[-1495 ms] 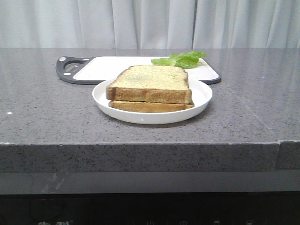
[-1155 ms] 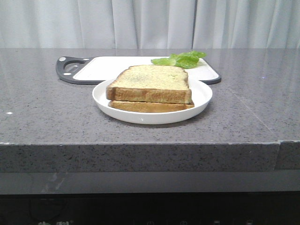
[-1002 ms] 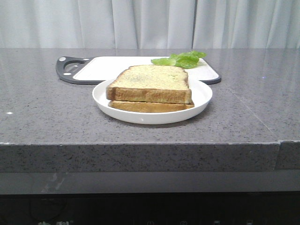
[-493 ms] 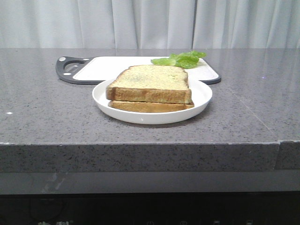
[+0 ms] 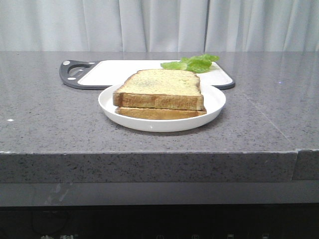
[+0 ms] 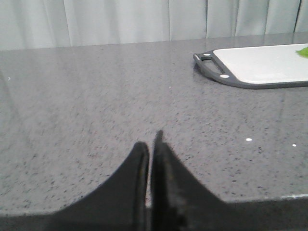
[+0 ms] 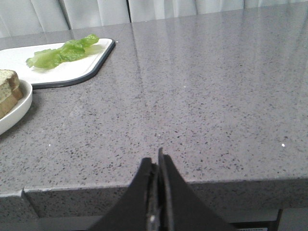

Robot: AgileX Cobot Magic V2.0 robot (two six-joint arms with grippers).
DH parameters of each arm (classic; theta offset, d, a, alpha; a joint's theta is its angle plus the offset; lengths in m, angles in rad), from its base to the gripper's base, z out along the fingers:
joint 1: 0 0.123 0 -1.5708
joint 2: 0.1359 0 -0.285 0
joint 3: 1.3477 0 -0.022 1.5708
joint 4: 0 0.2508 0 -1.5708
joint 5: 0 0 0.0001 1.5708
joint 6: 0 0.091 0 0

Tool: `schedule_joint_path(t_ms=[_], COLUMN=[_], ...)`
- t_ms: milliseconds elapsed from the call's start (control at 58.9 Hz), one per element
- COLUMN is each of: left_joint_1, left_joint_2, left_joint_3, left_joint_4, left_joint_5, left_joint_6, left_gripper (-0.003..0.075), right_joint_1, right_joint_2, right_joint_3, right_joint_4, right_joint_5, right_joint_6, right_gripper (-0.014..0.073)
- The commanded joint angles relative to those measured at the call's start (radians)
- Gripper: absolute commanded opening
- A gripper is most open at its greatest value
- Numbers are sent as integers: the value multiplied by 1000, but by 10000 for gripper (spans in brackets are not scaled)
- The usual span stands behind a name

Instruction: Left arm grabs bread, right arm adds lettuce

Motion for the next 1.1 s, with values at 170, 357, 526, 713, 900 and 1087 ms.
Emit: schedule_joint_path(t_ms=[170, 357, 526, 713, 900, 1087], left_joint_1=[1, 1, 1, 1, 1, 1], left_joint_2=[-18, -18, -18, 4, 142, 347], left_joint_3=[8, 8, -13, -120, -267, -416], left_joint_4=[-3, -3, -12, -12, -32, -38], left_joint_5=[-90, -92, -115, -78, -60, -52], left_joint_6=[-8, -8, -8, -8, -17, -18], left_gripper=[-20, -20, -20, -20, -20, -20], right_joint_1=[-8, -8, -8, -8, -8, -8], right_joint_2=[-21, -21, -21, -20, 61, 230], right_joint_3=[-3, -3, -4, -83, -266, -435], right_joint_4=[-9, -9, -9, -9, -10, -29], right_joint_5=[-76, -76, -75, -29, 103, 119], right_joint_6=[-6, -6, -9, -10, -11, -16], right_gripper=[-58, -58, -58, -58, -58, -58])
